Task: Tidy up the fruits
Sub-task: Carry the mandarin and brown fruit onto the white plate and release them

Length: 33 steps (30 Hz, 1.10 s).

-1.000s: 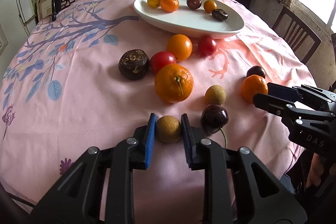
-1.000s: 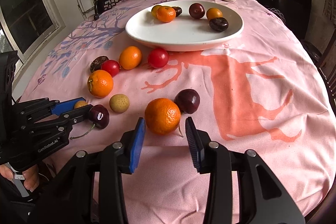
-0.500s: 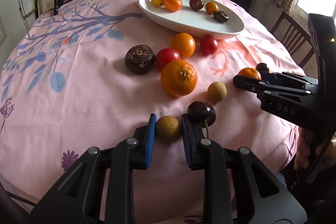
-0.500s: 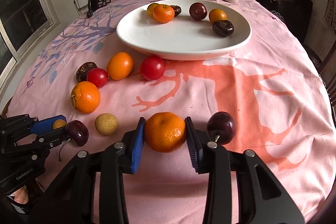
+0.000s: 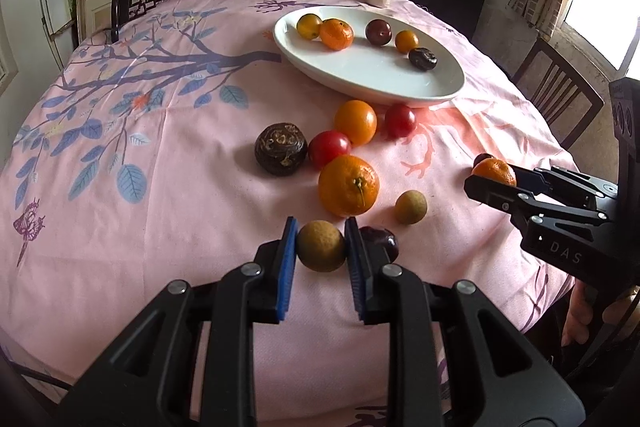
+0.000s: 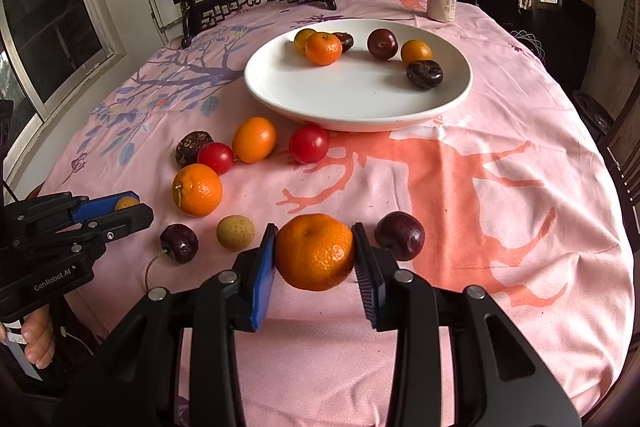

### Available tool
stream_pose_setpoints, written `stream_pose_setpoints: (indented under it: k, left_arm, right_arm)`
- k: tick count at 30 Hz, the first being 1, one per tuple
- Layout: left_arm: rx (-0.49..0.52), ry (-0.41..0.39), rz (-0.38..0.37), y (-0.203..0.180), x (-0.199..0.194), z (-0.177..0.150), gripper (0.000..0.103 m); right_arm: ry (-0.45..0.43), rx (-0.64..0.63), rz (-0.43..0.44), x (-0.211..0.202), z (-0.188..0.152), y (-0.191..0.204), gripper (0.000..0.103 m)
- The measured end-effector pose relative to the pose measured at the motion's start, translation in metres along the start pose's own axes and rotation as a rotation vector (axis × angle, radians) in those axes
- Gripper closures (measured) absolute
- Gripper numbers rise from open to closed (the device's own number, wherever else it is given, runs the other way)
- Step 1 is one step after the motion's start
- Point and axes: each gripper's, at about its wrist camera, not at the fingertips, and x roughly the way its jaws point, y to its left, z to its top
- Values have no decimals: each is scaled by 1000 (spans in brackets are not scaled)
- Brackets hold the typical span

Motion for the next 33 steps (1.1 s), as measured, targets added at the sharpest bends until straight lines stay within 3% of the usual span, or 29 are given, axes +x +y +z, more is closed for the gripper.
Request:
stream_pose_setpoints:
  k: [5, 8, 15, 19, 24, 25, 26, 28, 30, 33]
  left_arm:
    - [33, -18, -14, -6, -3, 38, 79]
    - [41, -24, 29, -6, 10, 82, 79]
    - [-9, 56, 74, -5, 91, 187, 79]
    - [-57, 129, 85, 1, 136, 203, 79]
    - [-66, 131, 80, 3, 149, 209, 78]
    - [-67, 127, 82, 4, 149, 210, 76]
    - [-70, 126, 79, 5, 147, 212, 66]
    - [-81, 107, 69, 7, 138, 215, 48]
    - [-77, 71, 61, 6, 120, 215, 44]
    - [-76, 9, 50, 7, 83, 207, 23]
  right_arm:
    - [-7, -10, -1, -2, 19, -12, 66]
    - [-29, -21, -4, -2, 47, -21, 66]
    - [-10, -37, 8, 46, 131, -39, 66]
    - [62, -25, 2, 89, 151, -52, 66]
    - [79, -17, 5, 110, 159, -62, 66]
    - [77, -28, -1, 113, 160, -61, 65]
    - [77, -36, -10, 116, 161, -60, 63]
    - [57, -51, -53, 114, 164, -58, 45]
    - [19, -67, -84, 102, 165, -57, 45]
    - [-25, -60, -102, 73, 163, -56, 45]
